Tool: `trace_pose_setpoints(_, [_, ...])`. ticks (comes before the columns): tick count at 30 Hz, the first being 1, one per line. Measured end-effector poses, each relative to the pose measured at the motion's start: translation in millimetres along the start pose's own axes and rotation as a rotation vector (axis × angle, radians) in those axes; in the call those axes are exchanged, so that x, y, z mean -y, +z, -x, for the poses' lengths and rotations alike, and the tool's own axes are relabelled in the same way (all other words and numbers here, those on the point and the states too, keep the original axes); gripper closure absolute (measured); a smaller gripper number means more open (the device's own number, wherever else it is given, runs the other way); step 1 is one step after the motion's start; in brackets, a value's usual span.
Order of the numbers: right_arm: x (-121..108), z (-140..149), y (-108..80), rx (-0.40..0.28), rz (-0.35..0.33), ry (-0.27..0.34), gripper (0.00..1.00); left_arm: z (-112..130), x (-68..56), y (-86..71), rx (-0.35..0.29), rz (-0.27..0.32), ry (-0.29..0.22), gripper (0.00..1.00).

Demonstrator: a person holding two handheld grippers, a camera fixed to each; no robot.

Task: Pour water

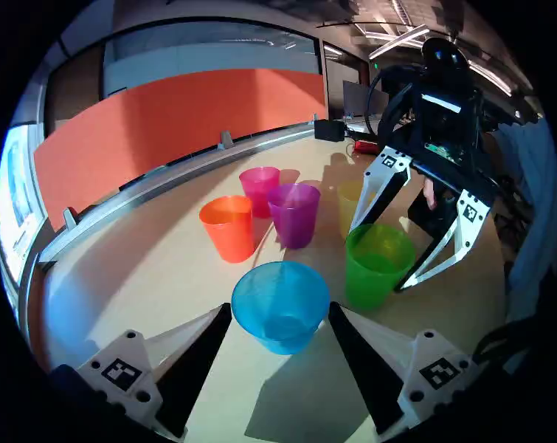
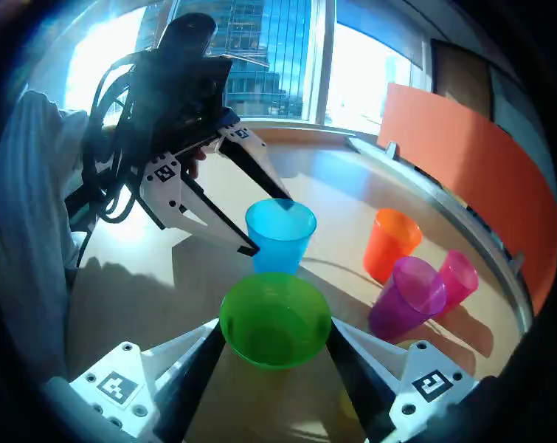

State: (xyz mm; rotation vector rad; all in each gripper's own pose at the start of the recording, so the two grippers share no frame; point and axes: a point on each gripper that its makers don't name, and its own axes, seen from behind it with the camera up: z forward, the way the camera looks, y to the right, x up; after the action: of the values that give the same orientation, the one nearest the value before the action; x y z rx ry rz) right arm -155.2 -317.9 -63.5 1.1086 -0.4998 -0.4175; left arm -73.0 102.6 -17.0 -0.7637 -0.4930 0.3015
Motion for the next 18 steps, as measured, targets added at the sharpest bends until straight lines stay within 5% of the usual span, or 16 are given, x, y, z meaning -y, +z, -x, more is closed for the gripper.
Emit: trace_pose_setpoints(18, [-4,-13,-21.2,-0.035,0.037,-0.028,0.0,-6,3.2,-16.7,-0.002,-0.037,0.002,0.02])
